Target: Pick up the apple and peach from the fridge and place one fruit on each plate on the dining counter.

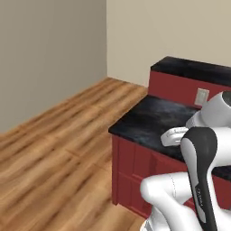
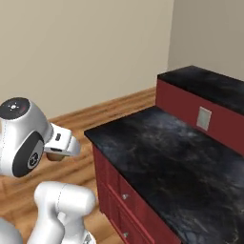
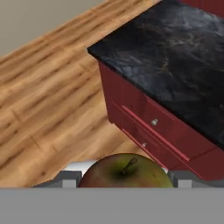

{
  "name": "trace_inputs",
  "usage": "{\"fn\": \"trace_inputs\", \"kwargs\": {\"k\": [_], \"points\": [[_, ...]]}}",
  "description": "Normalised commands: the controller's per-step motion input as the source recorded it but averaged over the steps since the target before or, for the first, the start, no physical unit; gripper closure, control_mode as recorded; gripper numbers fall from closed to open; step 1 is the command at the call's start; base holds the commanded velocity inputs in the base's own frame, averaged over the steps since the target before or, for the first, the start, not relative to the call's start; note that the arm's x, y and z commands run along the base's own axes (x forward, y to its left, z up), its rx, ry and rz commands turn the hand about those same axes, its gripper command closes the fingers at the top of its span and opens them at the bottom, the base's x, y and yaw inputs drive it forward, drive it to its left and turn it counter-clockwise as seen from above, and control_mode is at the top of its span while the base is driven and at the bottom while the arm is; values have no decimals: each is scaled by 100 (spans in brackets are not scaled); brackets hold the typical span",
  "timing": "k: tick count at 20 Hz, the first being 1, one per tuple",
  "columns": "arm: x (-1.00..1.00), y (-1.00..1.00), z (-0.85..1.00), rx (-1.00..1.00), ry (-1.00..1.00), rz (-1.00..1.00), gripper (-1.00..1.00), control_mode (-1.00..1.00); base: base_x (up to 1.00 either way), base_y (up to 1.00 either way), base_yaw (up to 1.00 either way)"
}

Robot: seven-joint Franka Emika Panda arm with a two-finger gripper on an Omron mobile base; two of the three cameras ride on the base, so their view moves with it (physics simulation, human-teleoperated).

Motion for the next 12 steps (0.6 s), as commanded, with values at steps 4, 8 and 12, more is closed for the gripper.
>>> {"fn": "trace_inputs", "kwargs": {"k": [4, 8, 12], "points": [[0, 0, 0, 0, 0, 0, 100, 100, 83, 100, -9], [0, 0, 0, 0, 0, 0, 100, 100, 70, 100, -19], [0, 0, 0, 0, 0, 0, 100, 100, 68, 100, -24]]}}
